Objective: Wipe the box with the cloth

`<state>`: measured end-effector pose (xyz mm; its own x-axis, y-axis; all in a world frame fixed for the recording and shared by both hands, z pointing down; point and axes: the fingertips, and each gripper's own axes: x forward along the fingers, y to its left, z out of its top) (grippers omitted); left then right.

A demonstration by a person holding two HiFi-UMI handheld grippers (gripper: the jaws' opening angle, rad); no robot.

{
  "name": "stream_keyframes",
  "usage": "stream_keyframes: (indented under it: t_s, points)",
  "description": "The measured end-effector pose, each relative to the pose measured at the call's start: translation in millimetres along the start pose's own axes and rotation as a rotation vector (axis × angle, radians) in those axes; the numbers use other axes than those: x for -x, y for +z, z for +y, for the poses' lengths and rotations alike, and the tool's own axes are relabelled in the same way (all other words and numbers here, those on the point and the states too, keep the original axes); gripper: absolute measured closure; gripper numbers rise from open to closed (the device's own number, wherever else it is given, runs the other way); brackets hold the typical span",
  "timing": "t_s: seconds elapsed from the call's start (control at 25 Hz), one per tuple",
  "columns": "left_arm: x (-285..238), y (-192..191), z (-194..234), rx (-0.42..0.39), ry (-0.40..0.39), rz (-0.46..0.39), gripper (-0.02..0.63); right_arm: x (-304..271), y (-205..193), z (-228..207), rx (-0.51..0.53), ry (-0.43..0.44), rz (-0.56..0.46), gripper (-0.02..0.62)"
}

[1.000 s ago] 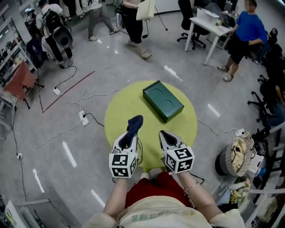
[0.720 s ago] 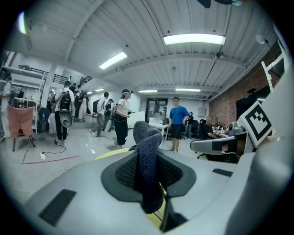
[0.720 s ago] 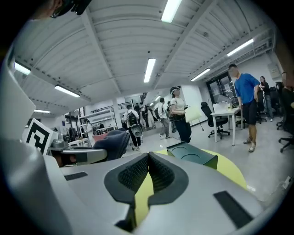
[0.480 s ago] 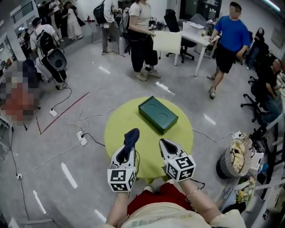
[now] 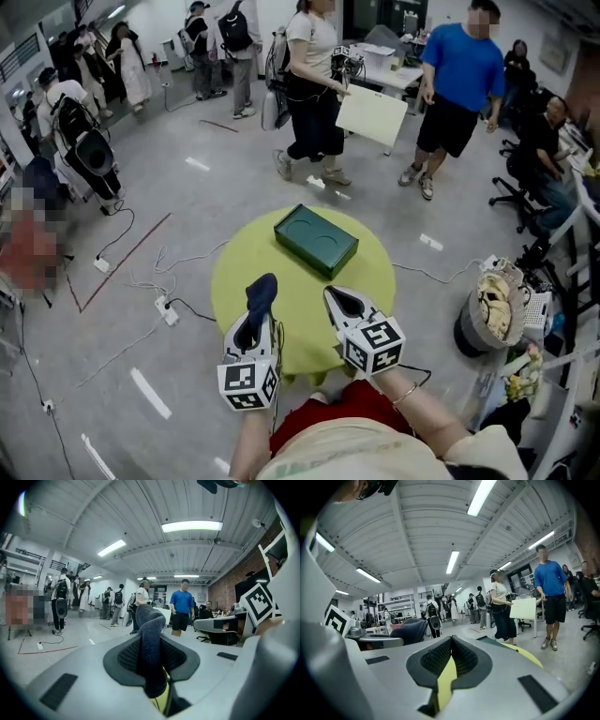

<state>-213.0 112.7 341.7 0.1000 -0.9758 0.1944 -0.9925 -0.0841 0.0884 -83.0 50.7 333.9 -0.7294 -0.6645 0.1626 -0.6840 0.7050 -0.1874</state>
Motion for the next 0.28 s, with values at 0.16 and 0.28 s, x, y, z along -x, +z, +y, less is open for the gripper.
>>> stream_keyframes:
  t_s: [0.16,0.28]
  points:
    - [3.7,-1.0,-5.8,-0.003,-0.007,-0.001,0.522,6.8,-0.3,-1.1,-0.001,-0.012,-0.008,0.558]
    - [6.9,-1.6,-12.3,-0.007,-0.01,-0.006,0.522,12.3,-1.2,-2.5,-0.004,-0.016,-0.011,0.557]
